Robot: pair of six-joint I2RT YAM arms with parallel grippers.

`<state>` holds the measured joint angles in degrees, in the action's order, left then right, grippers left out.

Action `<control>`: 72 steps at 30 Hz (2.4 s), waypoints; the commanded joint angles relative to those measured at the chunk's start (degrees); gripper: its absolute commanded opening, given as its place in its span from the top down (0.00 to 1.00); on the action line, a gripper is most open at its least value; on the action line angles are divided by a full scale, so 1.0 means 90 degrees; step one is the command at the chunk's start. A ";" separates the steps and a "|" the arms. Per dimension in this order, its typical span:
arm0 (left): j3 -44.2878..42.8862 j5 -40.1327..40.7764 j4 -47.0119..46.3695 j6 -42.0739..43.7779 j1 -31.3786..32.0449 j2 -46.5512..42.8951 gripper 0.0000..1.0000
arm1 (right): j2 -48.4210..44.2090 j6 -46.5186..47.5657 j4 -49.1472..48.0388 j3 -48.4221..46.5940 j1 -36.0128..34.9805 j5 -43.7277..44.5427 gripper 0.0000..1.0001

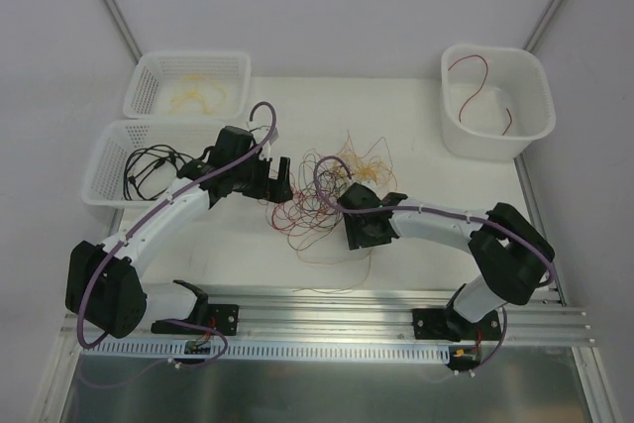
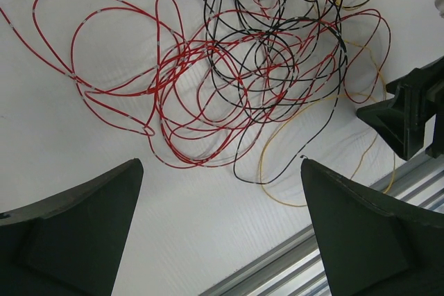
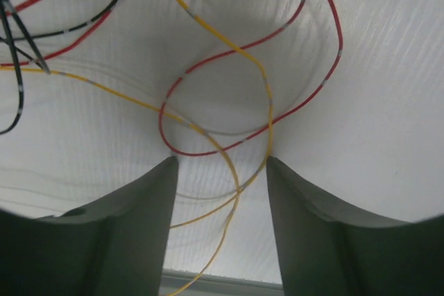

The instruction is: Untangle the cables

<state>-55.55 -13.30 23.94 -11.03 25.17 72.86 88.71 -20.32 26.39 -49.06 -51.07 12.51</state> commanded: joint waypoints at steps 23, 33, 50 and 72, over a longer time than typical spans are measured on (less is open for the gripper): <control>0.0000 0.0071 0.0113 0.0249 0.0026 -0.0107 0.01 | 0.0174 0.1358 0.0221 -0.2536 0.3124 -0.0238 0.99; 0.0000 0.0003 0.0113 0.0219 0.0026 -0.0136 0.01 | -0.2266 0.1838 0.0846 -0.2919 0.3301 0.0376 0.99; 0.0020 -0.0280 0.0123 0.0112 0.0026 0.0000 0.01 | -0.4377 0.1261 0.1786 -0.0439 0.4083 -0.0165 0.57; -0.0049 -0.0339 0.0113 -0.0083 0.0026 0.0781 0.01 | 0.0073 0.2491 -0.0656 -0.2956 0.3808 -0.1554 0.31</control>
<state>-55.55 -16.01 24.75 -11.18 25.17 79.09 85.49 -1.72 24.82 -71.40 -18.81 0.58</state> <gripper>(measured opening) 0.991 0.704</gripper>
